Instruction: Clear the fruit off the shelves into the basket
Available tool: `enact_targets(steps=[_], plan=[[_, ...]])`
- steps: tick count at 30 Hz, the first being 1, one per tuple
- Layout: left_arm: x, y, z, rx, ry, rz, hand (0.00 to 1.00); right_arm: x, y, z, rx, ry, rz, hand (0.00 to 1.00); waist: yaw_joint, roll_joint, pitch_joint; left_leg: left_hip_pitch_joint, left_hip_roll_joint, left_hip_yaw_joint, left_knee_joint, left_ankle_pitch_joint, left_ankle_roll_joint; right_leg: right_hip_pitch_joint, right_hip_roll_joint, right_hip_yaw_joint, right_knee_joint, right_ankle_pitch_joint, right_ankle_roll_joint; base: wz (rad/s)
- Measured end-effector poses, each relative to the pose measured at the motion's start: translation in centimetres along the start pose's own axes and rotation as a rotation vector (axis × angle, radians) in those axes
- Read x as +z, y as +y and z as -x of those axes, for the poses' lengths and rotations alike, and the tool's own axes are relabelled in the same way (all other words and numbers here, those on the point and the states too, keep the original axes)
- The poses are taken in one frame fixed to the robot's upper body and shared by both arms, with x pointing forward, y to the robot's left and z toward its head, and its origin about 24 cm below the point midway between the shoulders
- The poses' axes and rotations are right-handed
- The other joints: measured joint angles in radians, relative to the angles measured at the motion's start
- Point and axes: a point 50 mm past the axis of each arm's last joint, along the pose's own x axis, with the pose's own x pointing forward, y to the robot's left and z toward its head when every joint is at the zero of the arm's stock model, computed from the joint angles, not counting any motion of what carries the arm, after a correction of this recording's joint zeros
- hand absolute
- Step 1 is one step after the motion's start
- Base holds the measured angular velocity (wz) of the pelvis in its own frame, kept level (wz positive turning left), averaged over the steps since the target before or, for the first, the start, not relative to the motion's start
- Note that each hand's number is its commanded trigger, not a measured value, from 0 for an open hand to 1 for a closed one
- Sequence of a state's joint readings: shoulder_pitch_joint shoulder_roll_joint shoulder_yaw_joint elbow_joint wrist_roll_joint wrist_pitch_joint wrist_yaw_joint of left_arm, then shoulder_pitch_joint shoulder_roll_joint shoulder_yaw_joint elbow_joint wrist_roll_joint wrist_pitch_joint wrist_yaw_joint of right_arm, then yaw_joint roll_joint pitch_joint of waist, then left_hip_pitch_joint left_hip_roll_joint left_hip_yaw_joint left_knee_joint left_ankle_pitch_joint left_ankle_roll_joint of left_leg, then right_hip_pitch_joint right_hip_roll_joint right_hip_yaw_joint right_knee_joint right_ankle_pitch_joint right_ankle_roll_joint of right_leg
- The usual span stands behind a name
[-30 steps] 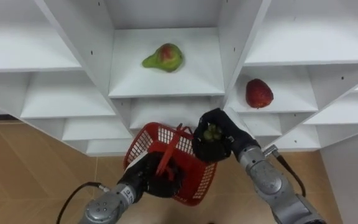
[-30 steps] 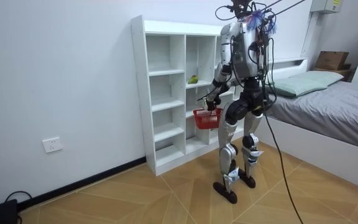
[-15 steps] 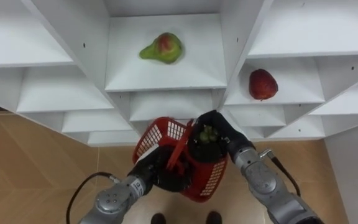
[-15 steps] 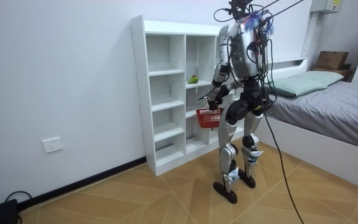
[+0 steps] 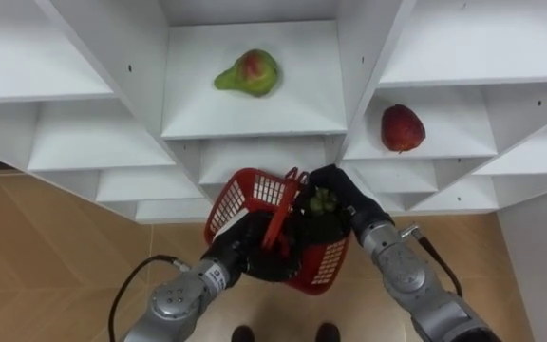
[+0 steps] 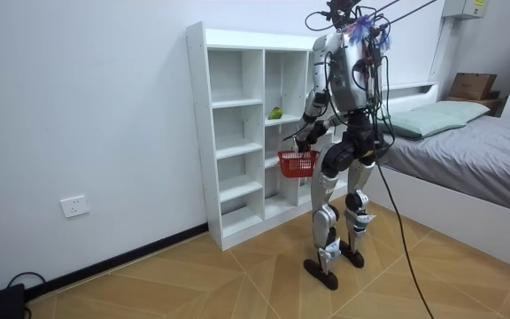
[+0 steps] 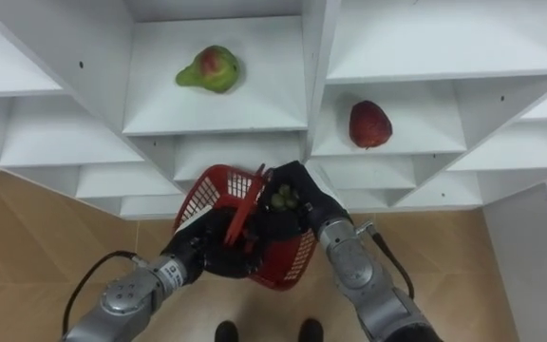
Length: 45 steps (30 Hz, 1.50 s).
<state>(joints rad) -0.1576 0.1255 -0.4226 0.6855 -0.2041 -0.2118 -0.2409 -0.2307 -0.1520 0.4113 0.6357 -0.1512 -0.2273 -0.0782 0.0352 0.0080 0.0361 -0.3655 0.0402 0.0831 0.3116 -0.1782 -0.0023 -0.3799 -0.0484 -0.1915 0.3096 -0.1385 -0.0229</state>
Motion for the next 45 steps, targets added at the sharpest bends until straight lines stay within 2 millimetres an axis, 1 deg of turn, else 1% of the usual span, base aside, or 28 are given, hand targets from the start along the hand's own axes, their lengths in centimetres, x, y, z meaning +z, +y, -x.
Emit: enact_targets(steps=[12,13,14,15,16,17,21,25,26,29,33,35,45], plan=[[0.3,-0.1,-0.1,0.025,-0.011,0.0,1.0,-0.3,0.0,0.1,-0.047,0.001,-0.026,1.0,-0.001,-0.001,-0.0012,-0.001,0.0,-0.001,0.0,0.013,-0.003,-0.001,0.0,-0.003,0.0,0.006,-0.007,0.0],[0.3,-0.1,-0.2,0.026,-0.014,0.0,1.0,-0.2,0.0,0.1,-0.05,-0.002,-0.027,0.9,-0.001,-0.001,-0.0012,-0.001,0.0,-0.001,0.0,0.014,-0.003,0.0,0.0,-0.003,-0.002,0.008,-0.007,0.0],[0.4,-0.1,-0.2,0.027,-0.018,-0.001,1.0,-0.2,-0.1,0.1,-0.055,-0.008,-0.027,0.56,-0.001,-0.001,-0.0014,-0.001,0.0,-0.001,0.0,0.015,-0.003,0.0,0.0,-0.003,-0.002,0.008,-0.007,0.0],[0.5,-0.1,-0.2,0.028,-0.02,-0.001,1.0,-0.2,-0.1,0.1,-0.059,-0.01,-0.028,0.43,-0.001,-0.001,-0.0014,-0.001,0.0,-0.001,0.0,0.015,-0.003,0.001,0.0,-0.003,-0.002,0.009,-0.007,0.0],[0.5,-0.1,-0.2,0.03,-0.023,-0.001,1.0,-0.2,-0.1,0.1,-0.067,-0.015,-0.028,0.2,-0.001,-0.001,-0.0018,-0.001,0.0,-0.001,0.0,0.016,-0.003,0.001,0.0,-0.003,-0.002,0.009,-0.007,0.0],[0.6,-0.1,-0.2,0.031,-0.026,-0.002,1.0,-0.1,-0.1,0.1,-0.072,-0.017,-0.029,0.0,-0.001,-0.001,-0.002,-0.001,0.0,-0.001,0.0,0.016,-0.003,0.001,0.0,-0.003,-0.002,0.009,-0.007,0.0],[0.7,-0.2,-0.2,0.028,-0.031,-0.002,1.0,-0.2,-0.3,0.1,-0.091,-0.024,-0.03,0.0,-0.001,-0.001,-0.0036,-0.002,0.0,-0.001,0.0,0.017,-0.003,0.0,0.0,-0.003,-0.003,0.01,-0.007,0.0],[1.0,-0.1,-0.3,0.029,-0.042,-0.001,1.0,-0.9,-0.4,0.3,-0.097,0.002,-0.04,0.0,-0.001,-0.001,-0.0109,-0.002,0.0,0.0,0.0,0.017,-0.003,-0.001,0.001,-0.002,-0.003,0.01,-0.008,0.0],[1.0,-0.1,-0.3,0.029,-0.042,0.0,1.0,-0.9,-0.4,0.3,-0.098,0.0,-0.052,0.0,-0.001,0.0,-0.0113,0.0,0.001,0.001,0.0,0.017,-0.003,-0.001,0.001,-0.001,-0.002,0.01,-0.008,0.0],[1.1,-0.1,-0.3,0.032,-0.047,0.001,1.0,-1.3,-0.4,0.3,-0.102,0.022,-0.11,0.0,-0.003,0.0,-0.0116,0.001,0.002,0.001,-0.001,0.017,-0.004,0.0,0.001,-0.002,-0.001,0.011,-0.009,0.0],[1.1,0.0,-0.3,0.03,-0.044,0.0,1.0,-1.4,-0.3,0.4,-0.086,0.032,-0.143,0.0,-0.002,0.0,-0.0115,0.001,0.002,0.002,-0.002,0.018,-0.004,0.0,0.001,-0.001,0.0,0.012,-0.01,0.0],[1.3,0.3,-0.1,0.032,-0.048,-0.01,1.0,-1.3,-0.2,0.3,-0.07,0.027,-0.146,0.0,-0.002,0.0,-0.0115,0.002,0.001,0.003,-0.006,0.023,-0.004,0.0,0.001,0.001,-0.004,0.015,-0.01,0.0],[1.3,0.5,0.0,0.036,-0.048,-0.018,1.0,-1.3,-0.3,0.0,-0.03,0.03,-0.147,0.0,-0.003,-0.001,-0.0106,0.001,0.001,0.002,-0.007,0.024,-0.004,0.0,-0.001,0.0,-0.006,0.017,-0.01,0.0]])
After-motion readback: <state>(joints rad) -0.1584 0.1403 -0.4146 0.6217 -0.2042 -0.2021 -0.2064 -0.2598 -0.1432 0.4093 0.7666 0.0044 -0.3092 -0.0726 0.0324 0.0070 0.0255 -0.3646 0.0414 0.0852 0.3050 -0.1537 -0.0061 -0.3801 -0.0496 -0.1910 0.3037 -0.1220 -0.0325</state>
